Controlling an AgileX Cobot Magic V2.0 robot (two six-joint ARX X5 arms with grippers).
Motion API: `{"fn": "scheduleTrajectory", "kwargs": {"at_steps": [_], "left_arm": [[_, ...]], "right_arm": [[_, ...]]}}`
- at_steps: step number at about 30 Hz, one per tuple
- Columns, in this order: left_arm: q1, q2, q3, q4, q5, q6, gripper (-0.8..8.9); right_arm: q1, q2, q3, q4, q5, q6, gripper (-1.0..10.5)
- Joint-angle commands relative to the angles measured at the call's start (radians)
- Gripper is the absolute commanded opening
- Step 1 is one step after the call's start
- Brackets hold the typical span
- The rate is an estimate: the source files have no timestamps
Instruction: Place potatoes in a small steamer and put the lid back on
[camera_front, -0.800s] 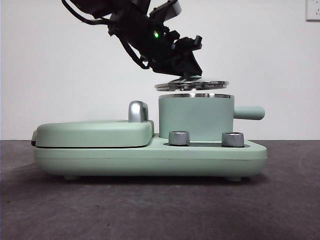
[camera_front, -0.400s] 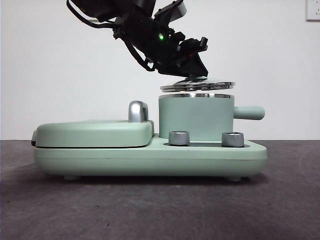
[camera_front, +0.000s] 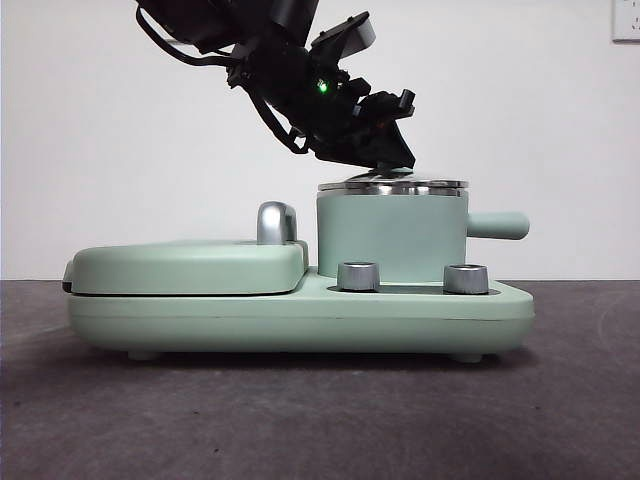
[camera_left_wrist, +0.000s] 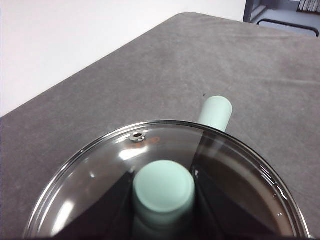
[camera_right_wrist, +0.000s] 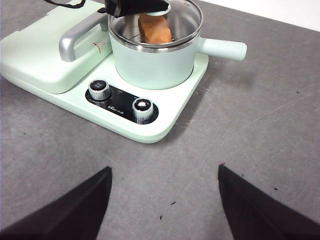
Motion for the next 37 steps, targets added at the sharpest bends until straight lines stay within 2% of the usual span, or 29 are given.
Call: {"fn": "scheduleTrajectory", "kwargs": {"at_steps": [1, 37], "left_arm": [[-0.011, 0.016, 0.033, -0.010, 0.002, 0.048, 0.14], [-0.010, 0.016, 0.033, -0.084, 0.002, 0.050, 0.14]], "right_arm": [[0.007, 0.001, 0.005, 0.008, 0.006, 0.018, 3.3], [0.007, 0.001, 0.005, 0.006, 0.025, 0.043, 3.3]]}}
